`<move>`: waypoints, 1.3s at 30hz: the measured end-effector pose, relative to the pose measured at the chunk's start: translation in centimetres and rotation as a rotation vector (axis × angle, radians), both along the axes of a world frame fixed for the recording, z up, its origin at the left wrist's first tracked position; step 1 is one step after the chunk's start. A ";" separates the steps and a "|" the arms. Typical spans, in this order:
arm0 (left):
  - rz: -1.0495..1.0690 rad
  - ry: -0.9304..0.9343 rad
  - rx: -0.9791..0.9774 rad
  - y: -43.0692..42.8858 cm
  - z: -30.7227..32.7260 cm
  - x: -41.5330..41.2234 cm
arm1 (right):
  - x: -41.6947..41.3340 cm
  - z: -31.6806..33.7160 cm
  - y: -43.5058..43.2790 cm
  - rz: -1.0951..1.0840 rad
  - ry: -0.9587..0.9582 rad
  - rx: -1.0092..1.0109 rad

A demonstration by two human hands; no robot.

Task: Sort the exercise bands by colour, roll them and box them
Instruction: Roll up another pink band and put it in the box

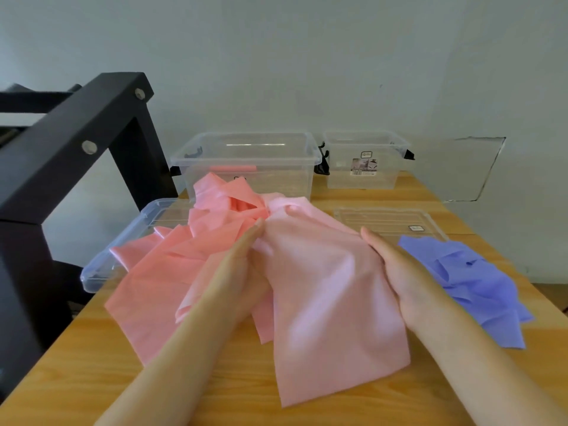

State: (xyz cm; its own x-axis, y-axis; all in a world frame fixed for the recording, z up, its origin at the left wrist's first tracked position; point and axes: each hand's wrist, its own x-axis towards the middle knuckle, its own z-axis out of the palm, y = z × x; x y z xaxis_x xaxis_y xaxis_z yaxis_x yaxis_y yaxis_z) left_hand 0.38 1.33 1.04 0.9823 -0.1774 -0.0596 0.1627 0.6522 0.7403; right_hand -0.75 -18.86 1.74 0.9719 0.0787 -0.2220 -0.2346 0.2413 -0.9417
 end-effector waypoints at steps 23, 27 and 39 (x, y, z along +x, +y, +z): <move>-0.233 -0.167 0.408 -0.8 -1.8 -1.9 | -0.2 -0.6 1.3 -0.203 -0.464 -0.641; -0.260 -0.174 0.362 -0.6 -2.0 -1.7 | -0.1 -0.7 1.1 -0.195 -0.437 -0.674; -0.162 -0.115 0.078 -0.4 -1.1 -1.4 | 0.0 1.3 -0.1 -0.174 -0.089 0.361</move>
